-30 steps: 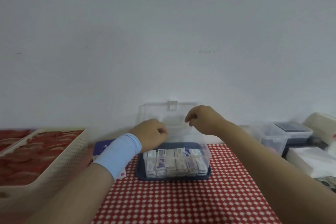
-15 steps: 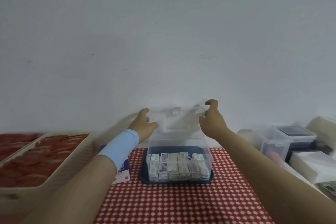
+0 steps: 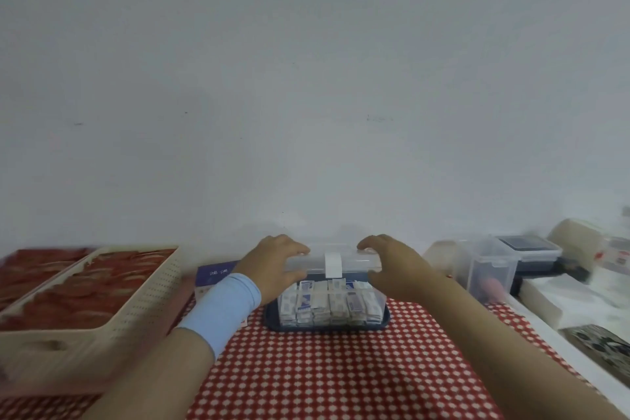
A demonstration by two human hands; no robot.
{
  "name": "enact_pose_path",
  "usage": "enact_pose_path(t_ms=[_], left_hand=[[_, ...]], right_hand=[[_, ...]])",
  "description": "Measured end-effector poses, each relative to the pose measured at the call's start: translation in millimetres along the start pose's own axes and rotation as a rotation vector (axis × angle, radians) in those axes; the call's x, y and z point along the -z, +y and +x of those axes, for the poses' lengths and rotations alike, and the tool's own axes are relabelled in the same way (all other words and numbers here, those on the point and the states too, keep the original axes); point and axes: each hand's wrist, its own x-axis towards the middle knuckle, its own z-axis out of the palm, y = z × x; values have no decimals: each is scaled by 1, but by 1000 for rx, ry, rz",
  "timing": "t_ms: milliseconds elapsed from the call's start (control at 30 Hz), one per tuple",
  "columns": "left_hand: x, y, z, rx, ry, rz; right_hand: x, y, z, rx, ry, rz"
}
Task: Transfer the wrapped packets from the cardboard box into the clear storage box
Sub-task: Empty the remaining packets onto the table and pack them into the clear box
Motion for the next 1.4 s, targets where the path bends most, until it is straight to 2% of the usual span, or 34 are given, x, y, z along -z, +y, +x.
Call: enact_pose_path(t_ms=[233,467,733,933,1133,1200,1300,1400], left_hand=[[-5,11,-14,23,-41,83],[-3,26,-8,51,-107,142],[-3,32,-1,84,-95,233],[-9,31,0,113,-44,204],[-1,22,-14,113,-84,50],[9,12,-24,124,-20,26],[27,-18,-42,285,133,34],[46,-42,-59,476,134,39]], right_hand=[[-5,-12,-17,45,-42,-124],[-12,-41,-6,179,-137,-97],[-22,-46,2,153,-42,-181],[-29,-51,-2,156,6,-222],[-22,-68,0,120,-80,-321],[-22,-83,3,101,-76,-364],[-30,-117,9,157,-34,-188],[-42,-159,17,217,-81,64]])
